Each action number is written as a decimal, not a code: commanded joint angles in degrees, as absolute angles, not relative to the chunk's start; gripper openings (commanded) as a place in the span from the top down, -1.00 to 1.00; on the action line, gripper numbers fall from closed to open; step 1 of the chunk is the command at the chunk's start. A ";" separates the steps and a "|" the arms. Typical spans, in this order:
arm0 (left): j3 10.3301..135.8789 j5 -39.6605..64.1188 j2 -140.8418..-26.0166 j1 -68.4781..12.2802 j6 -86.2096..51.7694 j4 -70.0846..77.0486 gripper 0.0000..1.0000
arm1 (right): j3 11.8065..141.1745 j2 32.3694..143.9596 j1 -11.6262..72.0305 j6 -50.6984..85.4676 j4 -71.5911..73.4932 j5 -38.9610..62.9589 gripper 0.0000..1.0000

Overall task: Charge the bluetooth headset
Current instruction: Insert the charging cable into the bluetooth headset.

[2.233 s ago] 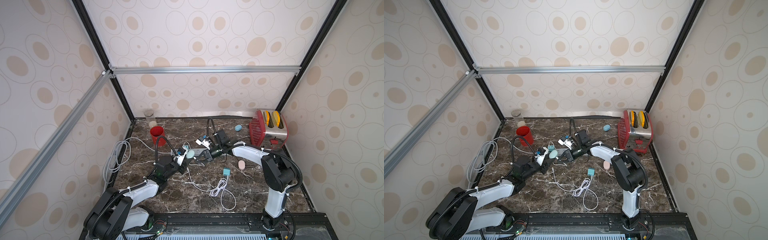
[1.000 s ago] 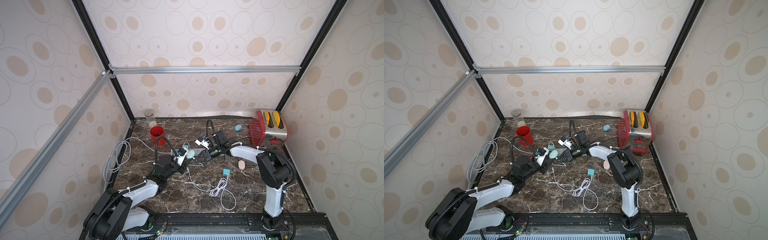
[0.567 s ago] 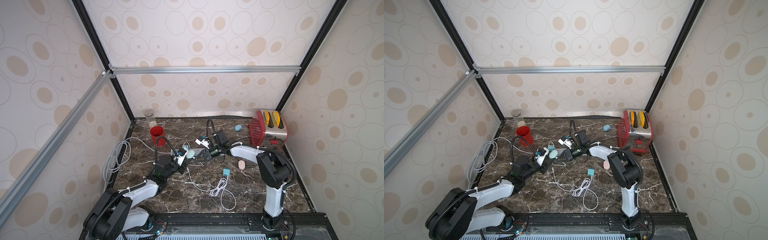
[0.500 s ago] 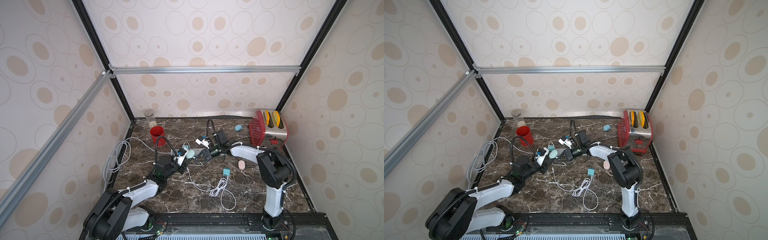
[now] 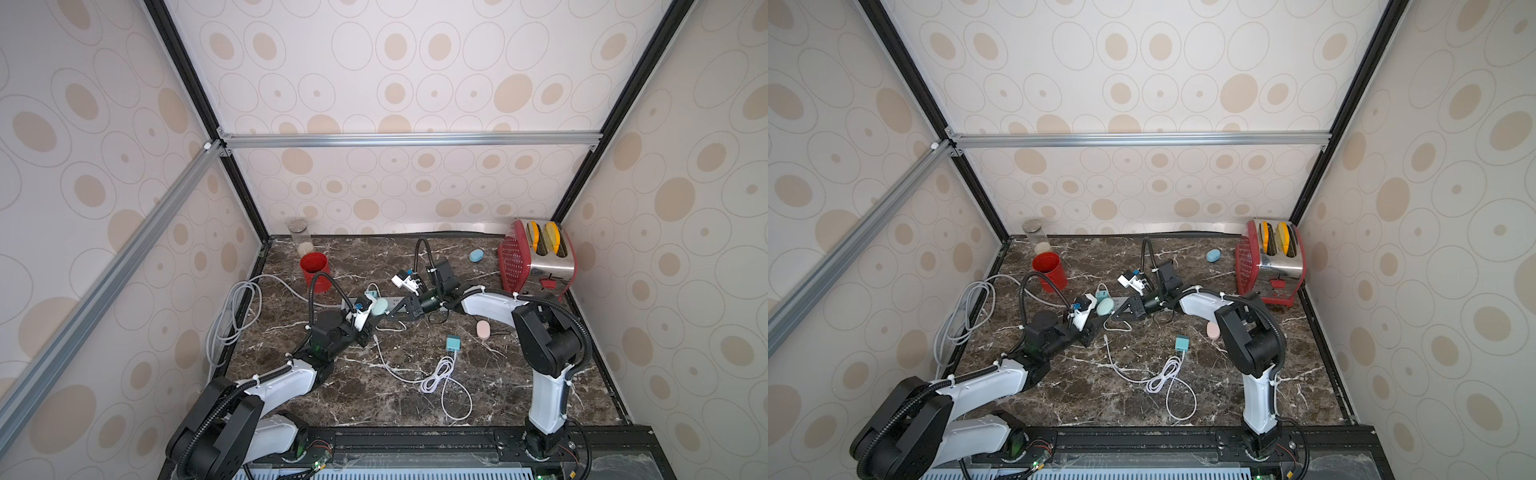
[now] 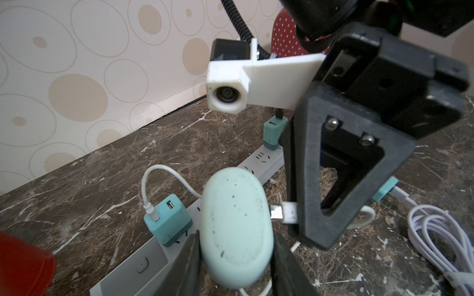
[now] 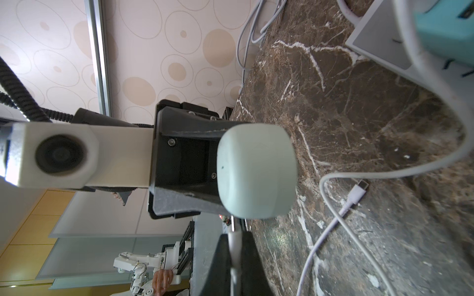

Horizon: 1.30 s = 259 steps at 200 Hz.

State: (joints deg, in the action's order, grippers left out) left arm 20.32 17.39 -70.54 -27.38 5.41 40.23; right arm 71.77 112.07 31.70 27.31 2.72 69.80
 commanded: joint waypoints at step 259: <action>20.83 20.95 -69.58 -28.61 8.31 41.81 0.25 | 70.95 115.14 32.35 34.82 13.39 69.09 1.00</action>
